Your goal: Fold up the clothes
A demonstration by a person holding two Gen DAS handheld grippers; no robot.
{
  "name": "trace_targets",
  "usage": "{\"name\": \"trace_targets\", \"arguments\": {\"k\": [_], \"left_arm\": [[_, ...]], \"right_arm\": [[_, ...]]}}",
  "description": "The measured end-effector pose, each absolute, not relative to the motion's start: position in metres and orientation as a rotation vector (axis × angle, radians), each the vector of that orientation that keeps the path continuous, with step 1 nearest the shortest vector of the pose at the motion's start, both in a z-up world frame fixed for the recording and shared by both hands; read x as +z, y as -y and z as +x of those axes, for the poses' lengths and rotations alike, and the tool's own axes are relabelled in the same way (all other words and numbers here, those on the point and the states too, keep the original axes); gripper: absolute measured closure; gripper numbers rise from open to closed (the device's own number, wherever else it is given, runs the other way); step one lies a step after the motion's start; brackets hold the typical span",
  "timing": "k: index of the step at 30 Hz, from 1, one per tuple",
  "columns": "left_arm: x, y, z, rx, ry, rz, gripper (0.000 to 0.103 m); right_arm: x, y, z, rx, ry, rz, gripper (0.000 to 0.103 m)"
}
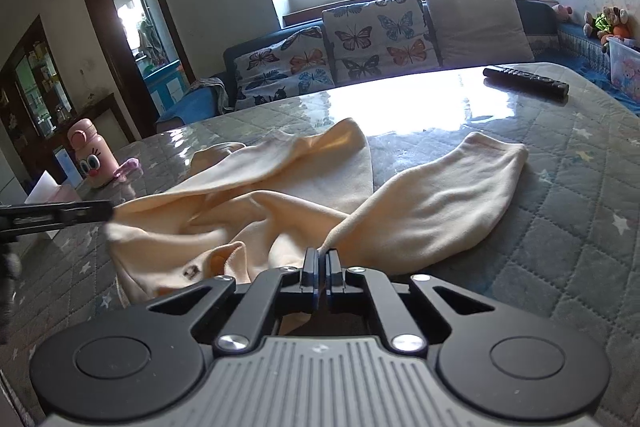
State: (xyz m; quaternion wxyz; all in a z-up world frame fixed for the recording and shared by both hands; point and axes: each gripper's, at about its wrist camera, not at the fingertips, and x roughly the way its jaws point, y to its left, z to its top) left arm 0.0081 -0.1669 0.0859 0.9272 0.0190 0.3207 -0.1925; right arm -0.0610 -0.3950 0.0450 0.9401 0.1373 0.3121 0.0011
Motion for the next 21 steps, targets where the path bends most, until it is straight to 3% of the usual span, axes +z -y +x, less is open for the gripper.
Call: {"name": "trace_targets", "arguments": {"k": [10, 15, 17, 21], "left_arm": [[0.066, 0.121, -0.025, -0.364, -0.743, 0.051, 0.102], [0.068, 0.12, -0.024, -0.357, -0.727, 0.078, 0.098], [0.072, 0.122, -0.021, -0.365, -0.704, 0.083, 0.091], [0.074, 0.139, -0.011, -0.39, -0.671, 0.11, 0.07]], "right_arm": [[0.041, 0.392, -0.099, 0.04, -0.743, 0.22, 0.1], [0.051, 0.399, -0.103, 0.013, -0.749, 0.186, 0.094], [0.058, 0.404, -0.093, -0.006, -0.732, 0.166, 0.094], [0.06, 0.412, -0.054, -0.027, -0.724, 0.153, 0.081]]}}
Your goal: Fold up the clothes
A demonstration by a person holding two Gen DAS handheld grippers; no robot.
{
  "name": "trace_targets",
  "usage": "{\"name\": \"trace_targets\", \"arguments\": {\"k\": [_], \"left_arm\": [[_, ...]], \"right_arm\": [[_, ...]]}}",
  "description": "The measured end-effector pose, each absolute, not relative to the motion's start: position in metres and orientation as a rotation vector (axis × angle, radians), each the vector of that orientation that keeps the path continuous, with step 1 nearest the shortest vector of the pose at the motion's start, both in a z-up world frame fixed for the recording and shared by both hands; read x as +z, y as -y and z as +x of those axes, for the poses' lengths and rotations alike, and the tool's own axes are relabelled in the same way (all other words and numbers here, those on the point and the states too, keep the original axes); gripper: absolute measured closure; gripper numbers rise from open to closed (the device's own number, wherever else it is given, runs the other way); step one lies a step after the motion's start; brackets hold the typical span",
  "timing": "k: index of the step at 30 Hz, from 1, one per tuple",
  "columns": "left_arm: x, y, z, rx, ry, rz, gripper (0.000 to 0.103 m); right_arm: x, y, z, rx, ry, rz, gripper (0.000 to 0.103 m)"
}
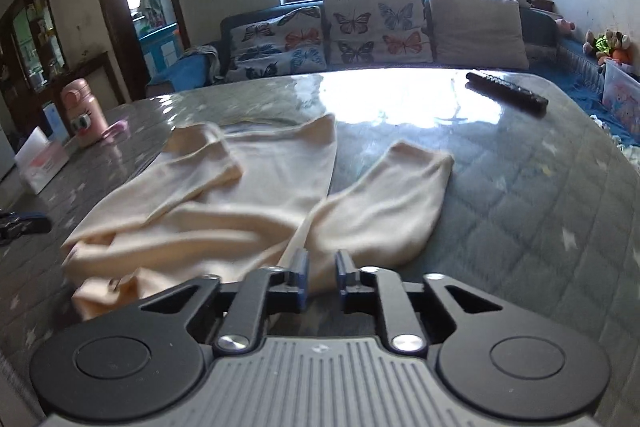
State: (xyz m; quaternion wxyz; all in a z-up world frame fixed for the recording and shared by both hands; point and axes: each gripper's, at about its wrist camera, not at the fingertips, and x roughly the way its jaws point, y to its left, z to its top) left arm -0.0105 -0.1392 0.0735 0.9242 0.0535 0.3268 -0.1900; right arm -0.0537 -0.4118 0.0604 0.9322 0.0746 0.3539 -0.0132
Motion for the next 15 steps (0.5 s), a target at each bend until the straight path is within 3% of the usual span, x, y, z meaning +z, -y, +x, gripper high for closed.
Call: {"name": "trace_targets", "arguments": {"k": [8, 15], "left_arm": [[0.065, 0.193, 0.028, -0.473, -0.674, 0.177, 0.055], [0.046, 0.243, 0.062, -0.524, -0.704, 0.223, 0.054]], "right_arm": [[0.037, 0.427, 0.035, -0.102, -0.769, 0.106, 0.074], [0.011, 0.435, 0.075, -0.148, -0.82, 0.079, 0.072]]}}
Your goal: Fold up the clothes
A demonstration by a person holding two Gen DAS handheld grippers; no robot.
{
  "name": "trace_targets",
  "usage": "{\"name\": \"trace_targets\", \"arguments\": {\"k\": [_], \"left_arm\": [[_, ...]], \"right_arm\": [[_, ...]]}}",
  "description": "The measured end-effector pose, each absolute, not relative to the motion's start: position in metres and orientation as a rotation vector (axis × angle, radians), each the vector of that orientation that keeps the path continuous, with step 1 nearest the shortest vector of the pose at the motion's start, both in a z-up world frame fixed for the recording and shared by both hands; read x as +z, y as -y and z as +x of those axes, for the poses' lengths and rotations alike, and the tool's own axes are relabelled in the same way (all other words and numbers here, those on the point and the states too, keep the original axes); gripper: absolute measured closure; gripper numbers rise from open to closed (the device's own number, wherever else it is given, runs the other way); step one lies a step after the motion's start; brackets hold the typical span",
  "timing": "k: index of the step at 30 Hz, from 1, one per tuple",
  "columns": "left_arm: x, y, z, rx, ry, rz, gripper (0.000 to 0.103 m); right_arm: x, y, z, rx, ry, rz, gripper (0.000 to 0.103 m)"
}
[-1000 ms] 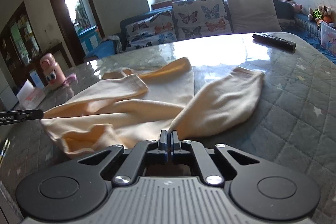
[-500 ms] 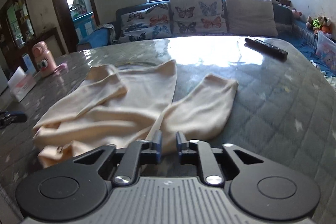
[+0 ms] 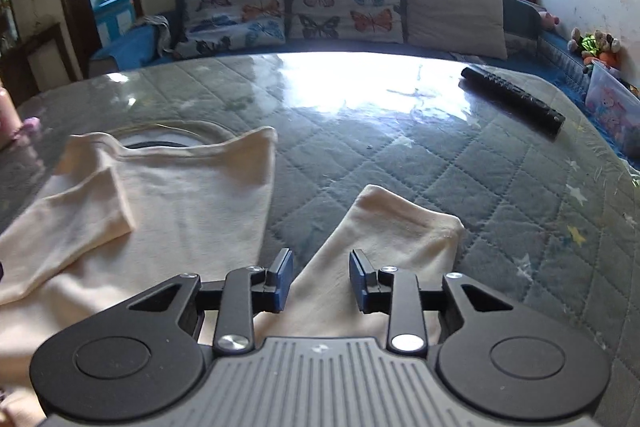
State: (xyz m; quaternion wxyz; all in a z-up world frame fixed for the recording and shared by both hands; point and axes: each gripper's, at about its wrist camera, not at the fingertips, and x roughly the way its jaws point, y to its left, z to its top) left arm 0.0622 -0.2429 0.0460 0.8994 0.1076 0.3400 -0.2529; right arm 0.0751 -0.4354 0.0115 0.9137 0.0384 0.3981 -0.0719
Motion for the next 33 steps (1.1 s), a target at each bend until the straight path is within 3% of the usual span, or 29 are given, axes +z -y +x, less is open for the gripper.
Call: {"name": "trace_targets", "arguments": {"k": [7, 8, 9, 10, 11, 12, 14, 26, 33], "left_arm": [[0.018, 0.27, 0.089, -0.523, -0.752, 0.268, 0.054], [0.015, 0.272, 0.091, -0.521, -0.755, 0.275, 0.054], [0.012, 0.272, 0.091, -0.52, -0.746, 0.28, 0.055], [0.012, 0.271, 0.091, -0.521, -0.734, 0.282, 0.06], [0.012, 0.27, 0.092, -0.521, -0.728, 0.283, 0.074], [0.013, 0.269, 0.093, -0.52, -0.725, 0.278, 0.081], [0.016, 0.263, 0.094, -0.514, -0.721, 0.259, 0.096], [0.086, 0.142, 0.064, -0.317, -0.565, 0.043, 0.099], [0.092, 0.052, 0.03, -0.135, -0.557, -0.058, 0.099]], "right_arm": [[0.006, 0.431, 0.079, -0.156, -0.814, -0.003, 0.074], [0.007, 0.43, 0.079, -0.159, -0.813, -0.012, 0.076], [0.007, 0.43, 0.08, -0.163, -0.812, -0.021, 0.085], [0.007, 0.43, 0.08, -0.166, -0.811, -0.029, 0.091], [0.007, 0.431, 0.079, -0.169, -0.809, -0.027, 0.094], [0.008, 0.433, 0.078, -0.171, -0.806, -0.019, 0.097], [0.01, 0.436, 0.075, -0.174, -0.797, 0.001, 0.098], [0.056, 0.469, -0.012, -0.257, -0.632, 0.119, 0.1], [0.059, 0.484, -0.073, -0.323, -0.593, 0.2, 0.1]]}}
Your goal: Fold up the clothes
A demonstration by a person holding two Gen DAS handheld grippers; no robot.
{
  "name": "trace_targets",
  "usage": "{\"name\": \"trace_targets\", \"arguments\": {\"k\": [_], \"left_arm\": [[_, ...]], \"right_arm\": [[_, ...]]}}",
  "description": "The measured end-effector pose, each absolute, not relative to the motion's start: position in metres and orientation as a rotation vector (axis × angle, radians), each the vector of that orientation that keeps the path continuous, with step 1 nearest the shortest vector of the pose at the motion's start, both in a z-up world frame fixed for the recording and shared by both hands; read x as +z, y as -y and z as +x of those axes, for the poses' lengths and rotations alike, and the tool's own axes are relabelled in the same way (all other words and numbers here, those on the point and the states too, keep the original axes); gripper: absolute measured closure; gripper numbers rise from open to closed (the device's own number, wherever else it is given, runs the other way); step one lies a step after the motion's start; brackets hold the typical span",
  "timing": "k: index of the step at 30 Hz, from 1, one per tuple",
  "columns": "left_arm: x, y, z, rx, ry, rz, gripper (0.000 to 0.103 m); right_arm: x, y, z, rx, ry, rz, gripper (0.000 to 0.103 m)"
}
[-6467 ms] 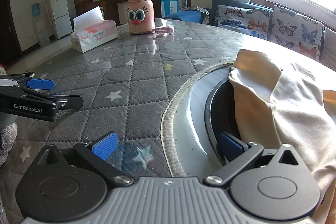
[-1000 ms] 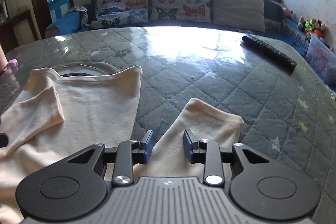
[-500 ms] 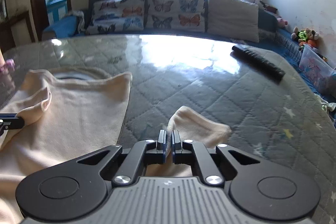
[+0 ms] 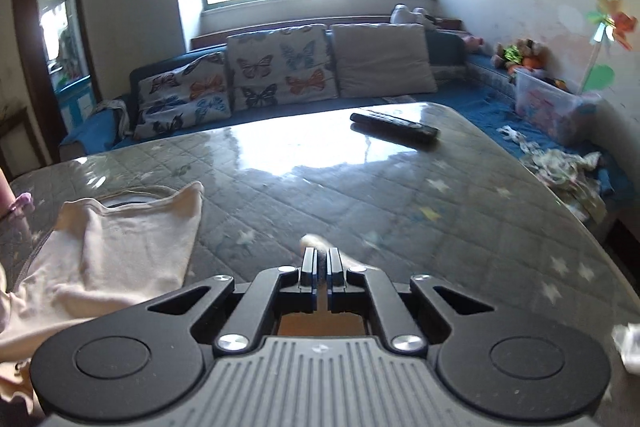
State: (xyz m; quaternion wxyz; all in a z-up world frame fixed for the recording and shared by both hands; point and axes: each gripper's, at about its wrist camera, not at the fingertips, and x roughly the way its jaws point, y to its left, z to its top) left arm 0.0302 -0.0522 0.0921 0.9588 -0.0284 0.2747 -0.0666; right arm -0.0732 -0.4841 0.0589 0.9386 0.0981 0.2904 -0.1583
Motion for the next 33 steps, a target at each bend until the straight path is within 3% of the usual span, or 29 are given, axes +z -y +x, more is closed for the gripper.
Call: {"name": "trace_targets", "arguments": {"k": [10, 16, 19, 20, 22, 26, 30, 33], "left_arm": [[0.04, -0.013, 0.015, 0.053, -0.694, -0.071, 0.099], [0.044, -0.016, -0.004, 0.019, -0.694, -0.051, 0.096], [0.054, 0.004, -0.015, -0.072, -0.671, -0.02, 0.084], [0.058, 0.012, -0.019, -0.104, -0.665, -0.013, 0.075], [0.063, 0.03, -0.027, -0.174, -0.653, 0.007, 0.066], [0.07, 0.068, -0.045, -0.33, -0.634, 0.054, 0.055], [0.069, 0.102, -0.06, -0.475, -0.632, 0.112, 0.05], [0.066, 0.124, -0.069, -0.56, -0.632, 0.161, 0.047]], "right_arm": [[0.029, 0.5, -0.111, -0.412, -0.659, 0.293, 0.098], [0.027, 0.51, -0.123, -0.485, -0.675, 0.299, 0.092], [0.032, 0.507, -0.121, -0.468, -0.669, 0.267, 0.077], [0.032, 0.505, -0.119, -0.465, -0.665, 0.254, 0.076], [0.033, 0.502, -0.114, -0.468, -0.658, 0.221, 0.071], [0.023, 0.507, -0.097, -0.481, -0.689, 0.183, 0.066], [0.008, 0.518, -0.087, -0.49, -0.735, 0.172, 0.065], [0.002, 0.526, -0.083, -0.5, -0.732, 0.176, 0.059]]}}
